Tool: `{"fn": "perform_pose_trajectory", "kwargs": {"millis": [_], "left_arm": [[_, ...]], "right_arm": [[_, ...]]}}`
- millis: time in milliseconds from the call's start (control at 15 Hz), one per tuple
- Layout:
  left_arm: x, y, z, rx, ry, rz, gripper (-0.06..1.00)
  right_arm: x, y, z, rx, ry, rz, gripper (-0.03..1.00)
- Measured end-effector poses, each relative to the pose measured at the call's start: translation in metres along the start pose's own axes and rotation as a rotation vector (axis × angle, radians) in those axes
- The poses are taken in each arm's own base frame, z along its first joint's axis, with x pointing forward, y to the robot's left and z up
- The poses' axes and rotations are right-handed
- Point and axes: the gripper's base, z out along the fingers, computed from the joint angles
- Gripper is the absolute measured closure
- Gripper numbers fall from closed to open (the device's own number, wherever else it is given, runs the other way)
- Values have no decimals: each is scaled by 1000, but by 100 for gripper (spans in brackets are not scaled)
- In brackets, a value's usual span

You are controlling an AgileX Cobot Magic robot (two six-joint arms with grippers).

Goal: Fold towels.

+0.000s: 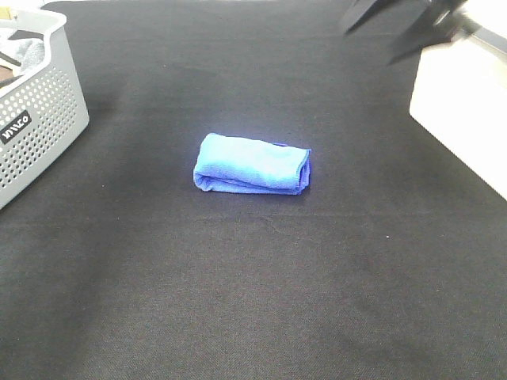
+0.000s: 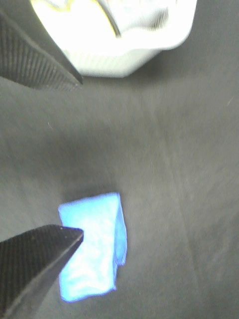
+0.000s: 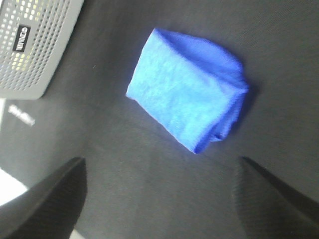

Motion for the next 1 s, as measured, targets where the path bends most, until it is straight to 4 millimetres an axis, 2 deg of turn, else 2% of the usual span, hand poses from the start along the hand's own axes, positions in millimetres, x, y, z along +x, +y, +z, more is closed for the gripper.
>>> {"fn": "perform_pose_trajectory", "kwargs": {"millis": [67, 200, 267, 400, 600, 800, 1000], "left_arm": [[8, 1, -9, -13, 11, 5, 23], [40, 3, -35, -35, 51, 13, 23], [58, 4, -42, -36, 80, 6, 23], [97, 4, -70, -37, 100, -7, 23], [163, 5, -106, -37, 102, -10, 23], [235, 7, -142, -37, 31, -9, 23], [303, 9, -162, -36, -75, 28, 23]], "right_arm": [[3, 11, -21, 41, -36, -24, 21], [15, 28, -55, 105, -87, -50, 21], [31, 38, -73, 143, -104, -74, 21], [61, 48, -92, 178, -105, -91, 21], [123, 55, -104, 204, -73, -85, 21], [191, 55, -105, 221, -66, -76, 21], [253, 50, -102, 264, -100, -94, 21]]}}
